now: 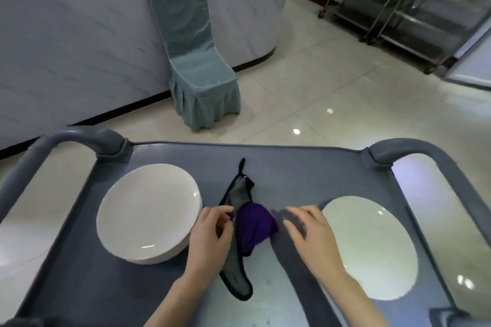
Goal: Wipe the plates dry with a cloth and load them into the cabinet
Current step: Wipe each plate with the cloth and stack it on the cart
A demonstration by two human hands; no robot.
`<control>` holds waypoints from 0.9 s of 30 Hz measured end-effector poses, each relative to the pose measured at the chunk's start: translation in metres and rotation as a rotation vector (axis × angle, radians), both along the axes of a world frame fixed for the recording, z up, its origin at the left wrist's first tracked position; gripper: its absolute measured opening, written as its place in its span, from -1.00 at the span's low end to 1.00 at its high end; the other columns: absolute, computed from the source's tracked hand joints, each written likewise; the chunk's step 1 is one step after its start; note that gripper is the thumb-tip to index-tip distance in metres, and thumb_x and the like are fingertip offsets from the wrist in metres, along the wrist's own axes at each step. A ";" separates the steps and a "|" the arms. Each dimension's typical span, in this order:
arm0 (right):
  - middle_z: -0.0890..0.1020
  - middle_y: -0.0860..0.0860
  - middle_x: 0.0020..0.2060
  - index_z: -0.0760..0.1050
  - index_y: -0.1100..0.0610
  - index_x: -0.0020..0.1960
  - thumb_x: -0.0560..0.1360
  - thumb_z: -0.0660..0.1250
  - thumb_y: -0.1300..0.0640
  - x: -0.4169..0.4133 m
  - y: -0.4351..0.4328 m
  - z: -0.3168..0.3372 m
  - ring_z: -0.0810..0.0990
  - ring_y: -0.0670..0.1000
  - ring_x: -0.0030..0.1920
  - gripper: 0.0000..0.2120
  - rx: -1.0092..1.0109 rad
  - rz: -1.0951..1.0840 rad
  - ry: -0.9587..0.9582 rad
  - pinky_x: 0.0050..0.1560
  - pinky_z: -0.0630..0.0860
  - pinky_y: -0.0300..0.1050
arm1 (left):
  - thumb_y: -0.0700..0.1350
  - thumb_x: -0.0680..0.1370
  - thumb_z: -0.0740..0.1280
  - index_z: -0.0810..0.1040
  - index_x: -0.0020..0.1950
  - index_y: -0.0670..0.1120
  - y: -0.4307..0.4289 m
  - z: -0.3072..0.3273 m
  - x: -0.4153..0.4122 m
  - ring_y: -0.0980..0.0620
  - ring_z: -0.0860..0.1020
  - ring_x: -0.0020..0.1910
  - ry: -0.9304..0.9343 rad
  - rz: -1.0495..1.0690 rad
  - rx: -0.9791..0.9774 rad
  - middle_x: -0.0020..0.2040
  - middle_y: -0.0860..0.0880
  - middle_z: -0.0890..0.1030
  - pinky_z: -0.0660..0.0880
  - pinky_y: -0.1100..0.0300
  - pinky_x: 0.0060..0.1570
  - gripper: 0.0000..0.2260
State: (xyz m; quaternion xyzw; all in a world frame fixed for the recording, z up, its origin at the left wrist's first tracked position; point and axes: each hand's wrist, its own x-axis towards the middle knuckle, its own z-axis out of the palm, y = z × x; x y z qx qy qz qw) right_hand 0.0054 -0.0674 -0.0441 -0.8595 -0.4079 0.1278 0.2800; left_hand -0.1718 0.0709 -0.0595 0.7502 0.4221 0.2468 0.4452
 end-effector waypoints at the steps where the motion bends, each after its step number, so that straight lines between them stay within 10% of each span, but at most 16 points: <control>1: 0.53 -0.02 0.06 0.59 0.10 0.26 0.55 0.41 0.07 0.011 -0.016 0.001 0.51 0.00 0.09 -0.70 -0.028 -0.025 -0.024 0.14 0.39 -0.22 | -0.26 0.54 0.36 0.59 0.08 0.10 -0.010 -0.001 0.016 0.18 0.54 -0.12 0.017 -0.063 -0.019 -0.10 0.13 0.53 0.41 0.47 -0.11 -0.74; 12: 0.43 0.14 0.14 0.50 0.16 0.25 0.37 0.56 -0.01 0.109 -0.140 -0.003 0.38 0.19 0.15 -0.46 -0.284 -0.349 -0.065 0.10 0.45 0.02 | -0.05 0.47 0.45 0.53 0.23 -0.01 -0.093 -0.007 0.151 0.03 0.55 0.00 0.283 -0.346 -0.126 0.01 0.05 0.53 0.50 0.10 0.09 -0.65; 27: 0.40 0.09 0.13 0.33 0.02 0.49 0.33 0.60 0.18 0.132 -0.157 -0.006 0.52 0.10 0.01 -0.19 -0.107 -0.540 0.380 0.14 0.44 -0.11 | -0.21 0.47 0.42 0.53 0.23 0.03 -0.111 -0.016 0.153 0.19 0.56 -0.06 0.225 -0.140 -0.271 -0.06 0.17 0.58 0.47 0.30 -0.18 -0.64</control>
